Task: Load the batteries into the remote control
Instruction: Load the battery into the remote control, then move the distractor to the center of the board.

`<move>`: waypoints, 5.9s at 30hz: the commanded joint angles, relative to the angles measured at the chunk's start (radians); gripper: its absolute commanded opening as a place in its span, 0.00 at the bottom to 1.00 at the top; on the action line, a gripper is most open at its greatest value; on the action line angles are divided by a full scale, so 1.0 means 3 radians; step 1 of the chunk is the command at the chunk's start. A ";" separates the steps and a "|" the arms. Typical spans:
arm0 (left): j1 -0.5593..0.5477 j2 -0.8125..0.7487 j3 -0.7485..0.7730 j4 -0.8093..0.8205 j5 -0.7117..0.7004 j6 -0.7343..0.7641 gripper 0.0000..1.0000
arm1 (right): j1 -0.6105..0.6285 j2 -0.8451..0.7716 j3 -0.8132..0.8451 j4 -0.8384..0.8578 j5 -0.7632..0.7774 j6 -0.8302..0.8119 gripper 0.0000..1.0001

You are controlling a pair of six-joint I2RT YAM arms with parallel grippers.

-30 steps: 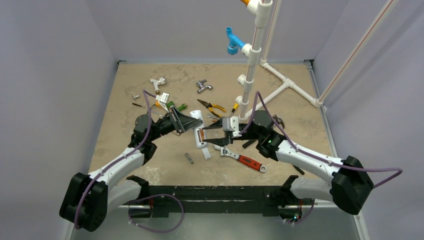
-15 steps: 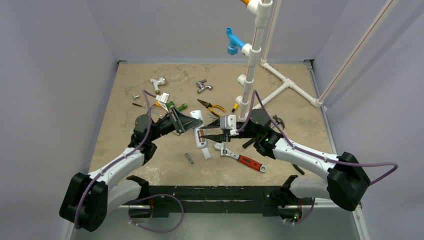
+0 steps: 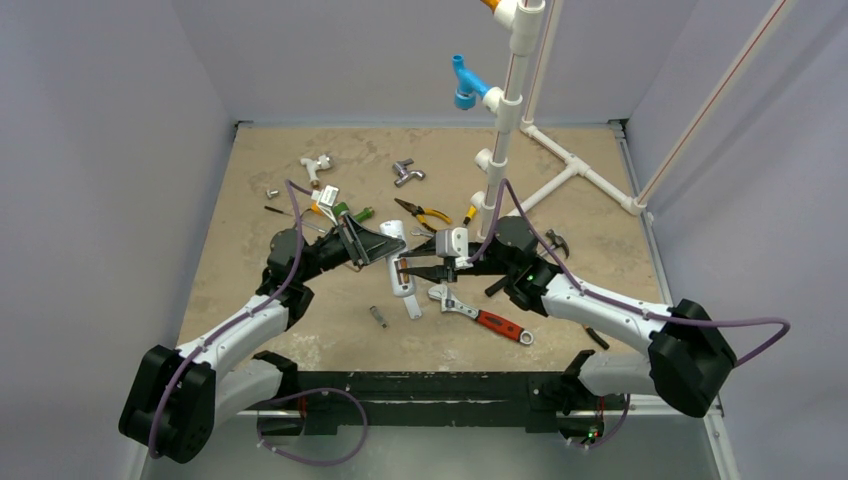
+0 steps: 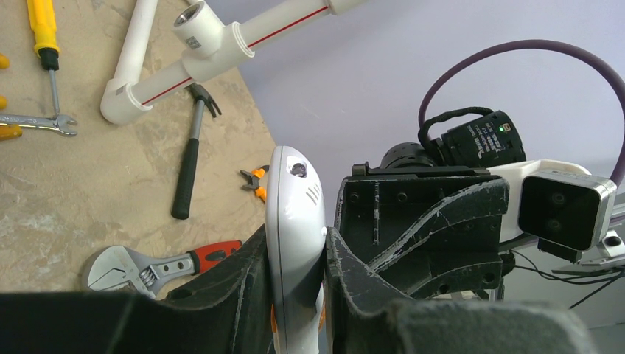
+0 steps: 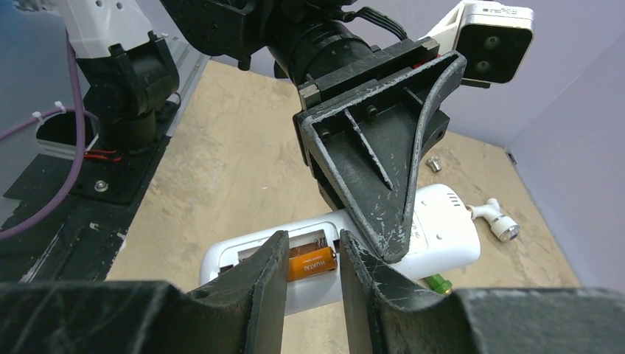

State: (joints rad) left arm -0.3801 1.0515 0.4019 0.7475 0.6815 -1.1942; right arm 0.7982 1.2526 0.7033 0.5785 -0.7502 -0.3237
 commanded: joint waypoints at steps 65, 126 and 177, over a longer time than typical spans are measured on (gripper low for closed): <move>-0.0006 -0.0054 0.0190 0.0223 -0.0042 -0.0125 0.00 | 0.0089 -0.0017 -0.0159 -0.0738 -0.0068 -0.0443 0.12; -0.0006 -0.0073 0.0219 0.0469 0.0055 0.0157 0.00 | 0.0126 -0.0272 0.0200 -0.0744 0.1377 0.3259 0.60; 0.0452 -0.1385 0.0465 -0.2247 -0.1002 0.1030 0.00 | 0.0037 0.1303 0.1367 -0.2519 0.2565 0.0989 0.46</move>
State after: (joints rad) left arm -0.2550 0.6434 0.4957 0.1005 0.3763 -0.9184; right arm 0.8330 1.5291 0.9798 -0.0853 0.0177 0.2016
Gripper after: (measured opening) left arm 0.252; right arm 0.455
